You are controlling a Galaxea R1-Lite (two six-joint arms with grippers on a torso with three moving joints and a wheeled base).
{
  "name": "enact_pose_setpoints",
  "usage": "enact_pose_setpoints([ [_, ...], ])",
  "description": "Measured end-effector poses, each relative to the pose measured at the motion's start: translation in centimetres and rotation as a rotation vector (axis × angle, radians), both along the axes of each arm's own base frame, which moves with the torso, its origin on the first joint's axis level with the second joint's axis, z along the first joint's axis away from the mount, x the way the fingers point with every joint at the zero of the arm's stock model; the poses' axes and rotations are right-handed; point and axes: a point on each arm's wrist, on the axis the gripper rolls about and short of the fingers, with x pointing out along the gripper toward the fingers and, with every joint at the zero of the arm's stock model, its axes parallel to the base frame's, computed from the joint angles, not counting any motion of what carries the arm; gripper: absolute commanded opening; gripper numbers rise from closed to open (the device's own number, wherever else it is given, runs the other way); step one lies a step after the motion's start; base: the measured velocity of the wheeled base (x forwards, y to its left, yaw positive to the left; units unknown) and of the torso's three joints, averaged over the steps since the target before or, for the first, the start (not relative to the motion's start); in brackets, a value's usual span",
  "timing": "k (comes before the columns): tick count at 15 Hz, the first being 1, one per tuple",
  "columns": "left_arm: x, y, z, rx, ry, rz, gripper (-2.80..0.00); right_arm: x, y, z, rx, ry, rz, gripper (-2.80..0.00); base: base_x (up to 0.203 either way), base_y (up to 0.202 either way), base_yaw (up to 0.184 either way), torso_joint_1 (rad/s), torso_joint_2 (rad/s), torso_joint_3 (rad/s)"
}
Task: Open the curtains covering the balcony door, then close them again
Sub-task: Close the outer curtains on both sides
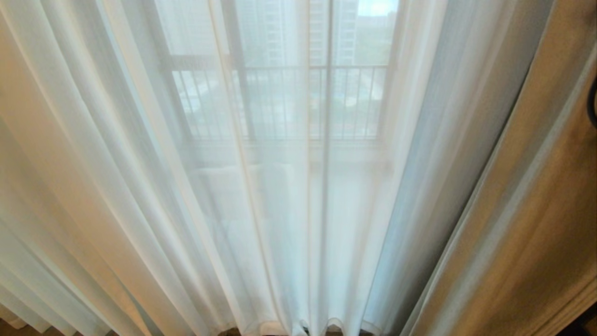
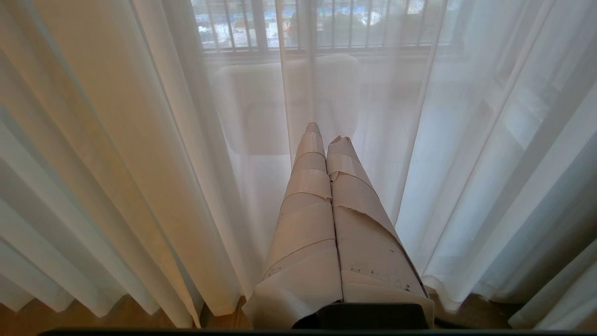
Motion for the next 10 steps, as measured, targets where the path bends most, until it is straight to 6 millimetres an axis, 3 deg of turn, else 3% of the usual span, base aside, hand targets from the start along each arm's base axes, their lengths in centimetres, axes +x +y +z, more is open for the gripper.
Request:
enact_pose_setpoints([
  [6, 0.0, 0.0, 0.0, 0.0, 0.0, -0.001, -2.8, 0.8, 3.8, 0.2, -0.047, -0.014, 0.118, -2.8, 0.0, 0.0, 0.0, 0.0, 0.0, 0.0],
  [10, 0.0, 0.0, 0.0, 0.0, 0.0, 0.0, -2.8, 2.4, 6.6, -0.1, -0.084, -0.016, 0.168, -2.8, 0.0, 0.0, 0.0, 0.0, 0.0, 0.0],
])
